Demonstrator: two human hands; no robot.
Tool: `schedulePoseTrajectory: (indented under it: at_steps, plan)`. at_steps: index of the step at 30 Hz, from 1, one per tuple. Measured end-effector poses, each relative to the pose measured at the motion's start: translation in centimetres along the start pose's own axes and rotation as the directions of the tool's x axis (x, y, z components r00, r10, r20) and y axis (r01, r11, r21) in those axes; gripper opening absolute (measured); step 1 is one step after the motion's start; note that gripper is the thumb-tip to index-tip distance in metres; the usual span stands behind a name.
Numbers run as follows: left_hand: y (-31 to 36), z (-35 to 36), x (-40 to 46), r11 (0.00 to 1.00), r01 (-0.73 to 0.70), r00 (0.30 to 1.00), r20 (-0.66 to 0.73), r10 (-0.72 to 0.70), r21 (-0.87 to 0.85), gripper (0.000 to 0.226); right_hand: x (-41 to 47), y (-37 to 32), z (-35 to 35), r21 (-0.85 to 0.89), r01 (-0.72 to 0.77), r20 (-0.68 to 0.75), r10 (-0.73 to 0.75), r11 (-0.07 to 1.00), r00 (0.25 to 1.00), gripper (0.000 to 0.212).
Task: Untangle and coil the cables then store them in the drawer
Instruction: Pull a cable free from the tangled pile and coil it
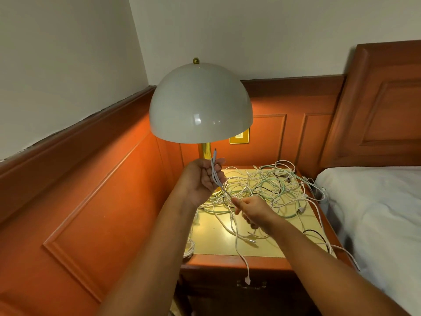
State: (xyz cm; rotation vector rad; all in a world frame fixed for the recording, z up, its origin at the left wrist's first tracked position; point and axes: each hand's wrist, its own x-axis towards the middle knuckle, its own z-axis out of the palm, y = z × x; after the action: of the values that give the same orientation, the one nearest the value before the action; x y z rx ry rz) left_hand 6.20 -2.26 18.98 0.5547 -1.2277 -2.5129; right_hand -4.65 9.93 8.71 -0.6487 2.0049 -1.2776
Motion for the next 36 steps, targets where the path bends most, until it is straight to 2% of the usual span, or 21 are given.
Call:
schedulePoseTrajectory:
  at_steps: [2, 3, 4, 6, 7, 9, 12, 14, 19, 21, 23, 25, 28, 32, 36]
  plan:
    - [0.0, 0.1, -0.3, 0.997, -0.029, 0.998, 0.054, 0.025, 0.068, 0.029, 1.0, -1.5, -1.3, -0.183, -0.034, -0.077, 0.021, 0.982, 0.997, 0.053]
    - [-0.1, 0.1, -0.3, 0.991, -0.041, 0.996, 0.077, 0.032, 0.125, 0.028, 1.4, -2.4, -2.0, -0.22, -0.017, -0.111, -0.008, 0.975, 0.994, 0.055]
    - [-0.2, 0.0, -0.4, 0.98, -0.05, 0.994, 0.101, 0.031, 0.191, 0.029, 1.9, -3.5, -2.7, -0.233, 0.02, -0.129, -0.051, 0.972, 0.99, 0.051]
    - [-0.8, -0.4, -0.5, 0.948, -0.05, 0.99, 0.144, 0.004, 0.315, 0.032, 2.3, -6.2, -4.2, -0.248, 0.117, -0.125, -0.152, 0.962, 0.98, 0.03]
    - [-1.2, -0.5, -0.5, 0.93, -0.045, 0.987, 0.157, -0.013, 0.364, 0.033, 2.2, -7.6, -4.8, -0.294, 0.163, -0.124, -0.206, 0.942, 0.971, 0.02]
    - [-2.0, -0.6, -0.3, 0.902, -0.034, 0.988, 0.15, -0.034, 0.43, 0.032, 1.8, -10.3, -6.0, -0.438, 0.236, -0.13, -0.321, 0.867, 0.938, 0.013]
    - [-2.5, -0.5, 0.5, 0.878, -0.003, 0.993, 0.102, -0.053, 0.478, 0.029, 0.0, -13.0, -6.5, -0.671, 0.285, -0.121, -0.481, 0.685, 0.869, 0.02]
    - [-2.7, -0.6, 1.2, 0.878, 0.031, 0.996, 0.061, -0.069, 0.477, 0.028, -1.7, -13.7, -6.0, -0.767, 0.299, -0.07, -0.537, 0.567, 0.84, 0.027]
    - [-3.1, -0.5, 2.2, 0.926, 0.061, 0.998, -0.051, -0.045, 0.372, 0.027, -4.5, -11.7, -4.6, -0.741, 0.325, -0.037, -0.52, 0.587, 0.853, 0.027]
    - [-3.1, -0.3, 2.2, 0.964, 0.067, 0.994, -0.097, -0.043, 0.256, 0.028, -5.2, -9.8, -3.5, -0.64, 0.335, -0.042, -0.467, 0.691, 0.883, 0.021]
    - [-3.0, -0.1, 2.1, 0.986, 0.079, 0.989, -0.137, -0.059, 0.145, 0.026, -6.1, -7.2, -1.9, -0.367, 0.331, -0.063, -0.378, 0.87, 0.924, 0.023]
    - [-2.9, 0.2, 2.0, 0.991, 0.095, 0.985, -0.152, -0.08, 0.098, 0.028, -6.7, -4.5, -0.4, -0.052, 0.313, -0.087, -0.316, 0.948, 0.945, 0.023]
    - [-2.9, 0.6, 1.6, 0.996, 0.093, 0.984, -0.155, -0.089, 0.019, 0.033, -6.8, -1.2, 1.2, 0.267, 0.248, -0.101, -0.229, 0.931, 0.968, 0.019]
    - [-2.7, 1.0, 1.1, 0.996, 0.087, 0.984, -0.154, -0.09, -0.025, 0.033, -6.7, 1.6, 2.9, 0.413, 0.147, -0.06, -0.134, 0.899, 0.989, 0.038]
    - [-2.8, 1.4, 0.6, 0.996, 0.083, 0.986, -0.142, -0.087, -0.034, 0.032, -6.6, 2.8, 3.4, 0.46, 0.167, -0.046, -0.165, 0.872, 0.985, 0.026]
